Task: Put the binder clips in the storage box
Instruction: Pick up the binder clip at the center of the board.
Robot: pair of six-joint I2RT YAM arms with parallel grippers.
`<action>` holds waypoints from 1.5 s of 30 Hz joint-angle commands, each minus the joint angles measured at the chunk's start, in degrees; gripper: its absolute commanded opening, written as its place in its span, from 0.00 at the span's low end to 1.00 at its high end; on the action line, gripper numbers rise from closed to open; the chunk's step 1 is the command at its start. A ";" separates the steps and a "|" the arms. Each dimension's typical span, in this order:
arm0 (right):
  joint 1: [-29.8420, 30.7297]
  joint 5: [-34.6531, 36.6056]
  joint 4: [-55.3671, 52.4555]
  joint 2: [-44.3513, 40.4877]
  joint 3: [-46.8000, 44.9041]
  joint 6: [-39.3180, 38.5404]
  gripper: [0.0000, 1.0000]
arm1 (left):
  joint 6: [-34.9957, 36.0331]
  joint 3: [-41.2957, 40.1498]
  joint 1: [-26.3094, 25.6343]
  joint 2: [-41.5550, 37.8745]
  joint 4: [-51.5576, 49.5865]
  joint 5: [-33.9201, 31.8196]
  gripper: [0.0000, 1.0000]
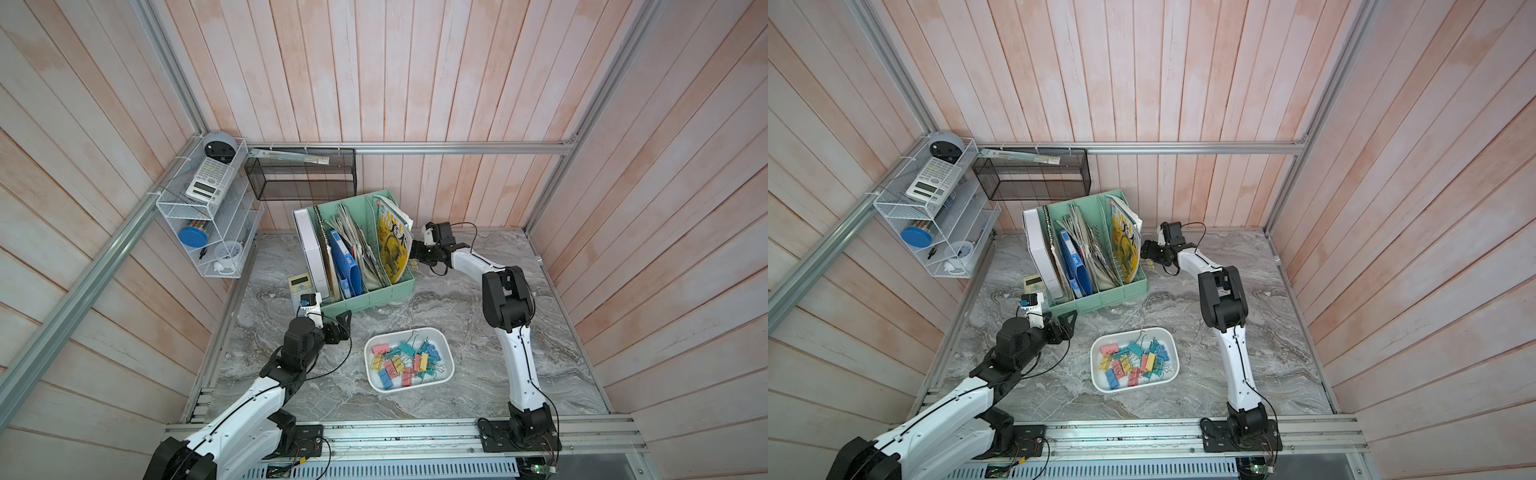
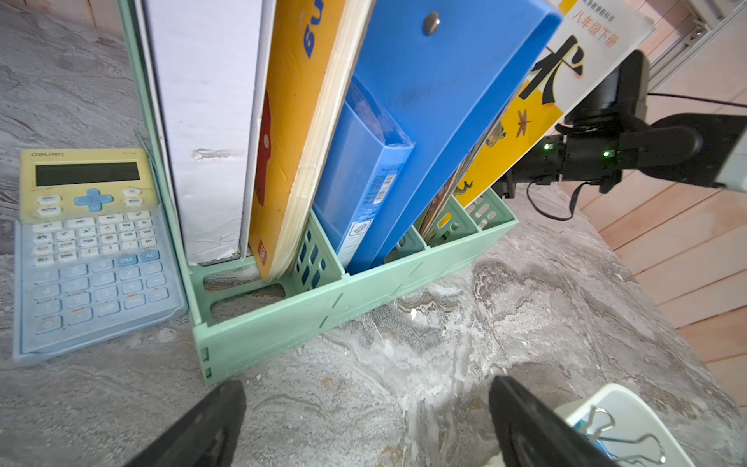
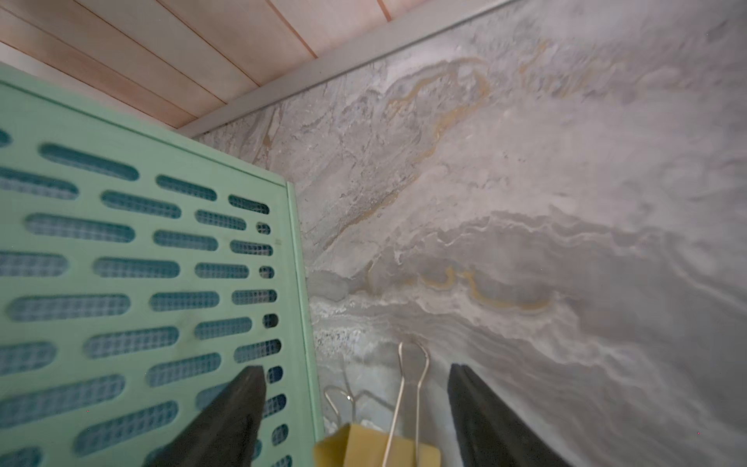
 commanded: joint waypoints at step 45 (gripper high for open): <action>31.40 24.88 3.86 -82.37 -72.64 10.68 0.29 | 0.77 -1.08 -0.42 -6.08 -0.22 1.65 1.00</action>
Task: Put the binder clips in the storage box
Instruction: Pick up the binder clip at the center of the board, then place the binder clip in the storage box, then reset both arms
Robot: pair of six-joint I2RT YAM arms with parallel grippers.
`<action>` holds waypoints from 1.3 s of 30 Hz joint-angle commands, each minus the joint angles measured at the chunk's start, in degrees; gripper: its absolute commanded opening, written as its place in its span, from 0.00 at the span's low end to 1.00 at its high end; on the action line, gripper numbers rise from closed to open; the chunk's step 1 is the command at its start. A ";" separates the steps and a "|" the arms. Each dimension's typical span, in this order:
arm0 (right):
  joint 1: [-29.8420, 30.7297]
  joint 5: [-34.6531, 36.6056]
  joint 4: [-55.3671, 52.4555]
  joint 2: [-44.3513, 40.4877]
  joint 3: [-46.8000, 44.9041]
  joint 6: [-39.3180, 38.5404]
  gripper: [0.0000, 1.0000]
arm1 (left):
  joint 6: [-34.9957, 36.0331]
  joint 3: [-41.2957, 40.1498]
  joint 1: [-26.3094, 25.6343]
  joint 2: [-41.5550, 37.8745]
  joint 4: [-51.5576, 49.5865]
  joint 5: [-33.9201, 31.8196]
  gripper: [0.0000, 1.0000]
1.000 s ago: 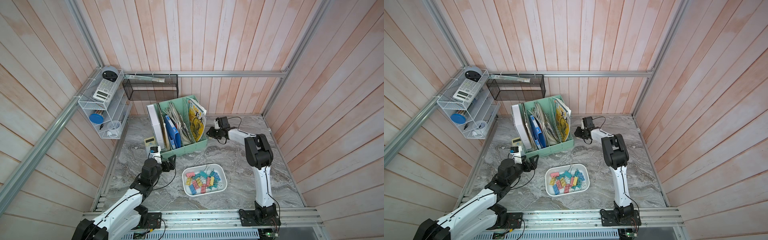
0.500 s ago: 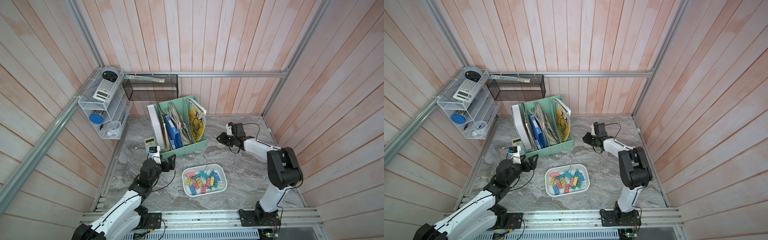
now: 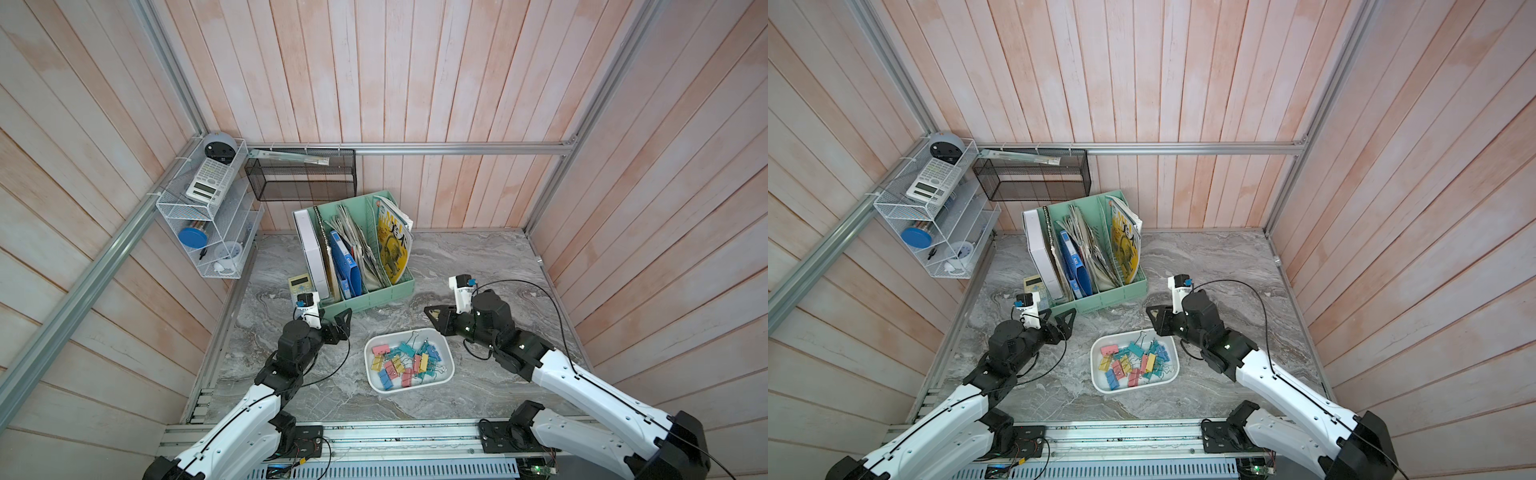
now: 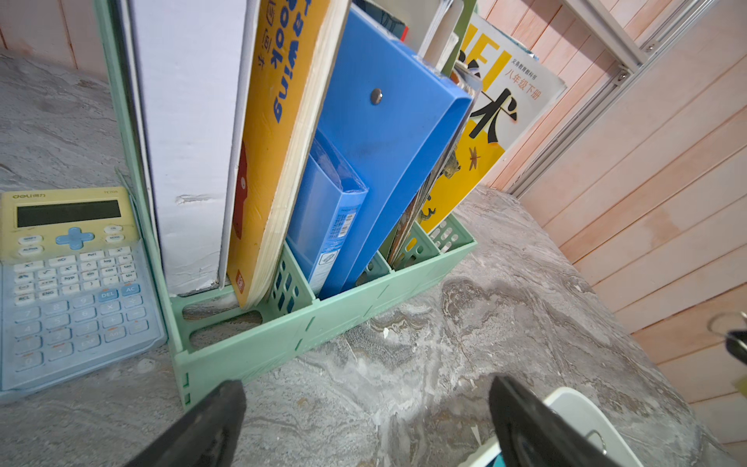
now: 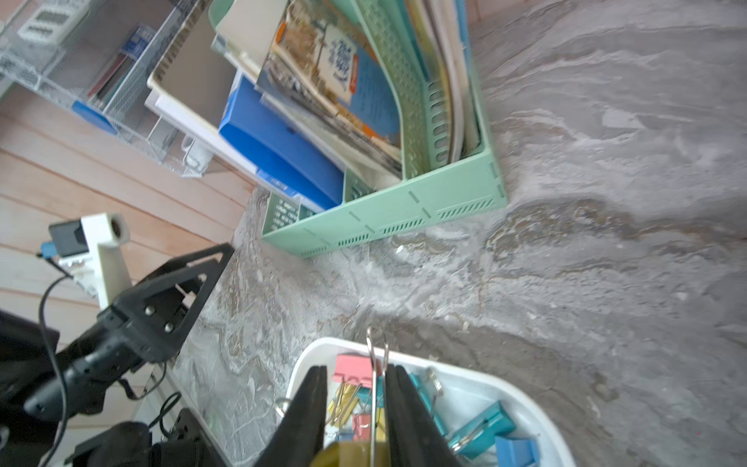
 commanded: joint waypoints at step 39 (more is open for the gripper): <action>-26.20 25.20 -2.52 -12.36 -8.15 -19.21 0.98 | 7.94 4.69 -1.41 -10.34 -14.40 -38.66 1.00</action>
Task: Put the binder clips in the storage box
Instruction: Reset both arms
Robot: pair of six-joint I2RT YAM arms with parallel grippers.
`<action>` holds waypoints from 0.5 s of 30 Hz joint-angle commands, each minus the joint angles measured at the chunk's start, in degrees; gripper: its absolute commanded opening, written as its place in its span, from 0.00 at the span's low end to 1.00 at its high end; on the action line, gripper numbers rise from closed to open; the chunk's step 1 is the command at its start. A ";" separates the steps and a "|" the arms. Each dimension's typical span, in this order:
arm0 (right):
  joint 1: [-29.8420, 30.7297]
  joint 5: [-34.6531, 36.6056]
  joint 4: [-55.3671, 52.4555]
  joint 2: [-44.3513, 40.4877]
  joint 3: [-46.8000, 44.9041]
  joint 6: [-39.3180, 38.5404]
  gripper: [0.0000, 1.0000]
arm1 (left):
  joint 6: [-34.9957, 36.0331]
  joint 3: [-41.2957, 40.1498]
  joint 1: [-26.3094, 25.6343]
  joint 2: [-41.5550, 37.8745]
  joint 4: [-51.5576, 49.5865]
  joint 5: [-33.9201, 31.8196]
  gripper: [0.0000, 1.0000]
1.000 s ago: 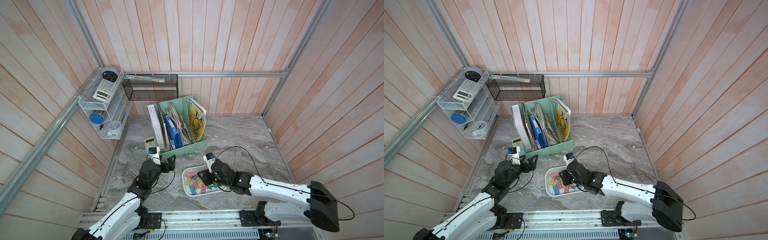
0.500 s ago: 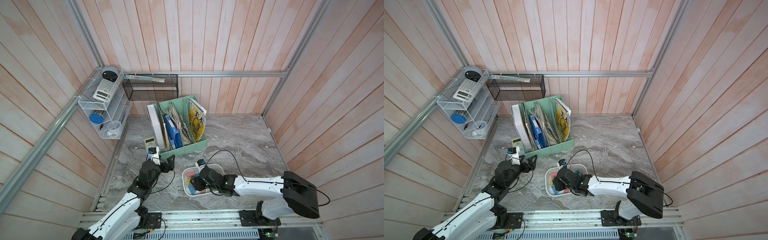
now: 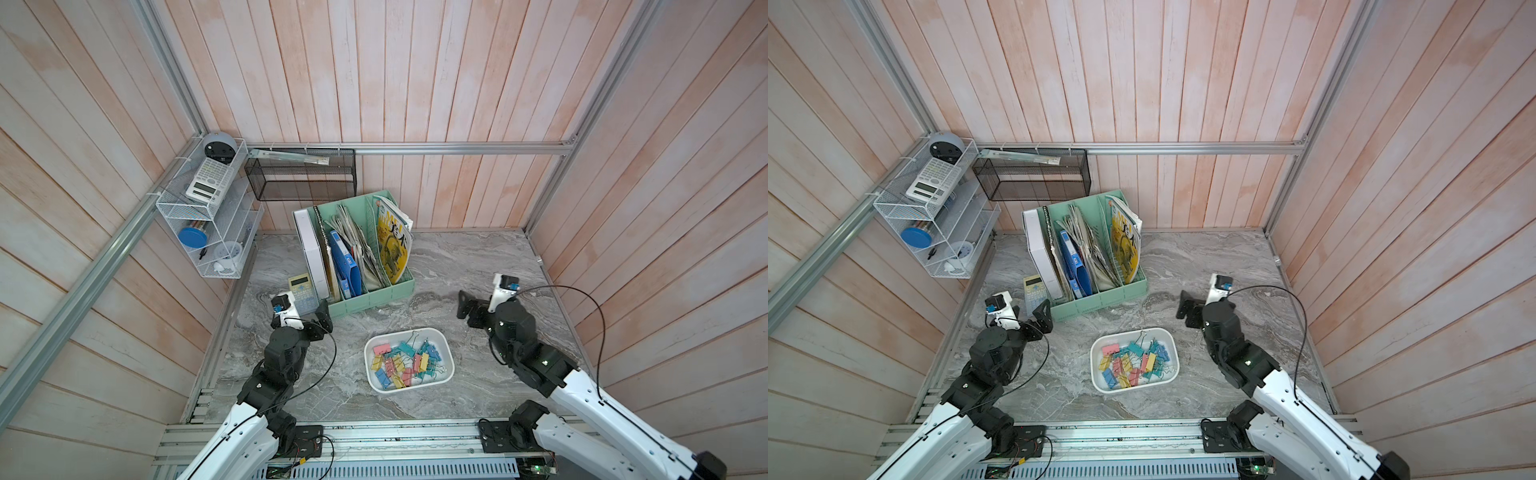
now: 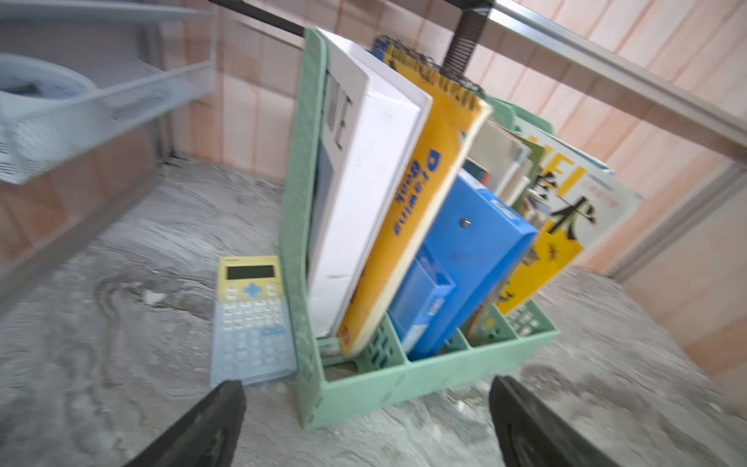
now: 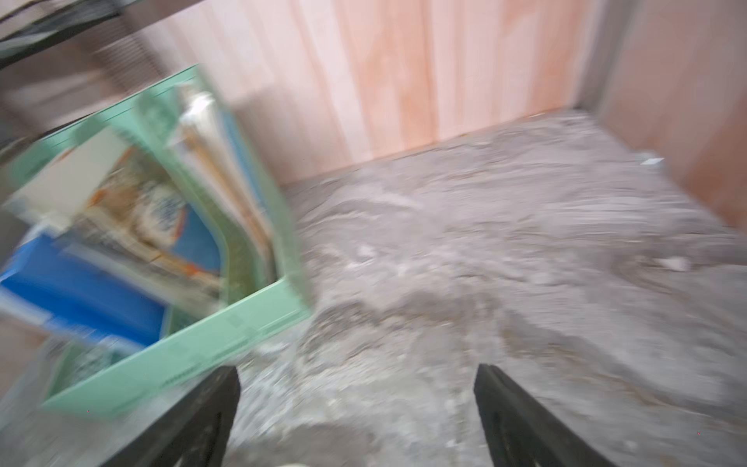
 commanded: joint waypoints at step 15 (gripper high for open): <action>-26.12 -3.10 44.17 34.69 -10.49 -19.56 0.98 | 22.45 -9.49 16.74 38.68 56.91 -1.57 1.00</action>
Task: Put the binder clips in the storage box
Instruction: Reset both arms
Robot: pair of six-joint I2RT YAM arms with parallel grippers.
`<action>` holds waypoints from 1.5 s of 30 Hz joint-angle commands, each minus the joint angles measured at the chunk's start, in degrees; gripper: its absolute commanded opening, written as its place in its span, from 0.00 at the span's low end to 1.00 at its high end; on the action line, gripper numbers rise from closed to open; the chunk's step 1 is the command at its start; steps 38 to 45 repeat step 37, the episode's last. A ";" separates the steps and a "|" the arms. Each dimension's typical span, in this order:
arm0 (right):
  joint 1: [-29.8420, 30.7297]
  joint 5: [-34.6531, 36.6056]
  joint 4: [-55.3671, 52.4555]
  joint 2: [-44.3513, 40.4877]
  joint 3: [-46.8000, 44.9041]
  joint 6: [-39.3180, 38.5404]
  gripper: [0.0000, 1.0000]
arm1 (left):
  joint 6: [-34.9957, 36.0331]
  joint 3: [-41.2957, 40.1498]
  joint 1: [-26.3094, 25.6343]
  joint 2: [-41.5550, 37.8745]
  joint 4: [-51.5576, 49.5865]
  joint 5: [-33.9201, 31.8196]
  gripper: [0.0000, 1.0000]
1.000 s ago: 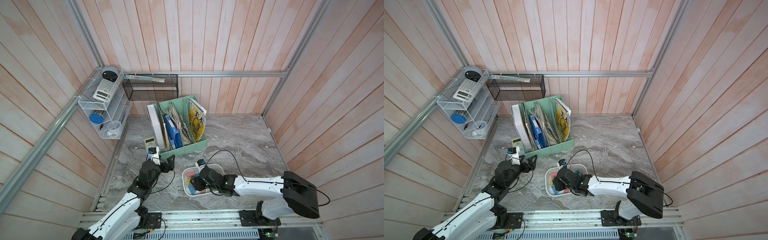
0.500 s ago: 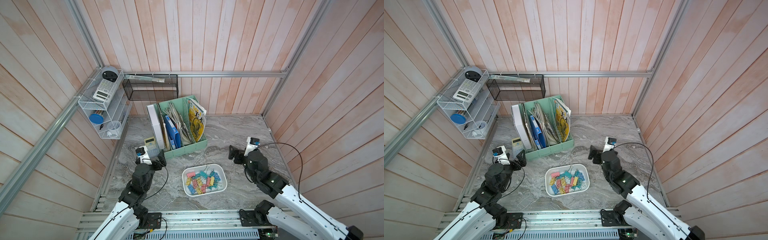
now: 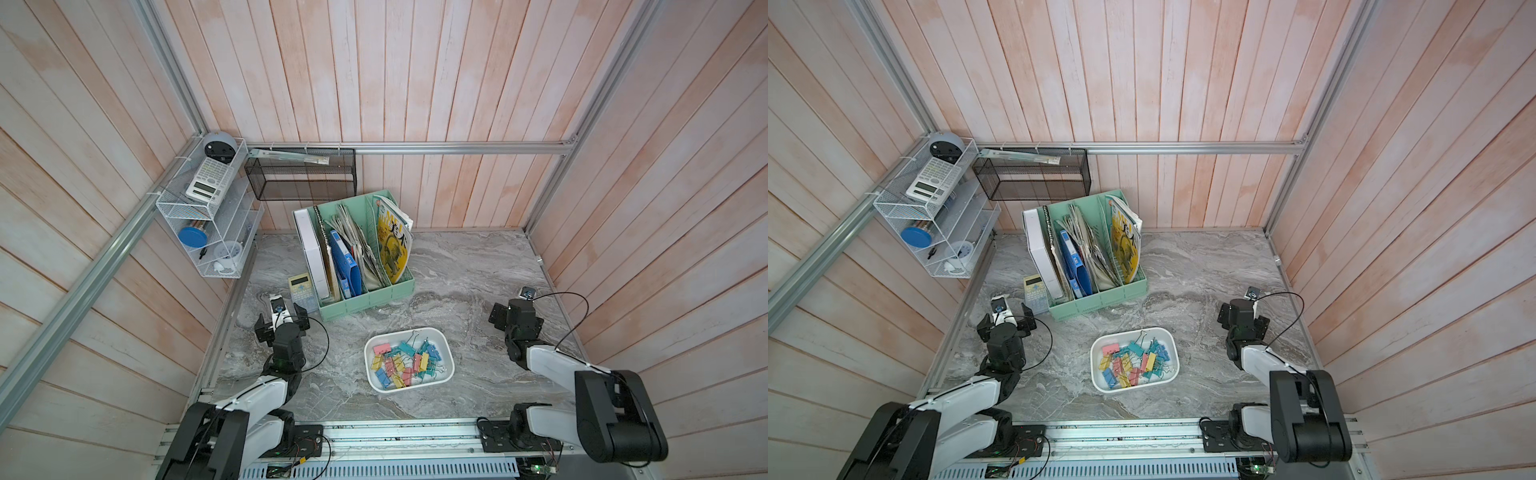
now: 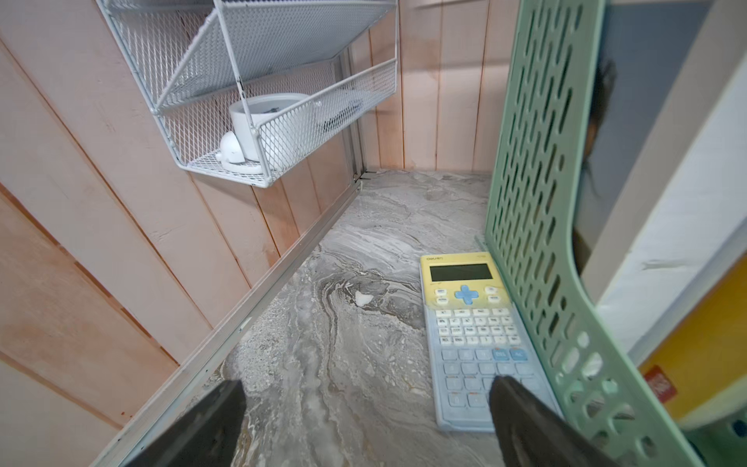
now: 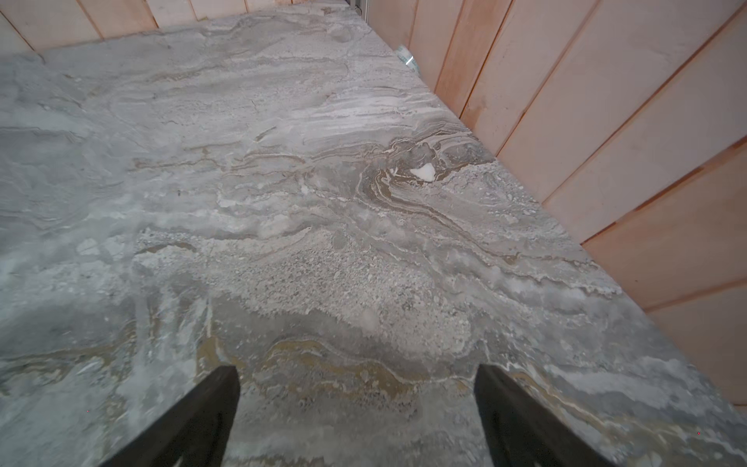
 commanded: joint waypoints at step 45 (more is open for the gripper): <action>-0.46 -5.05 31.52 13.48 -1.16 -7.93 0.97 | -4.58 12.74 11.89 21.66 7.15 29.98 1.00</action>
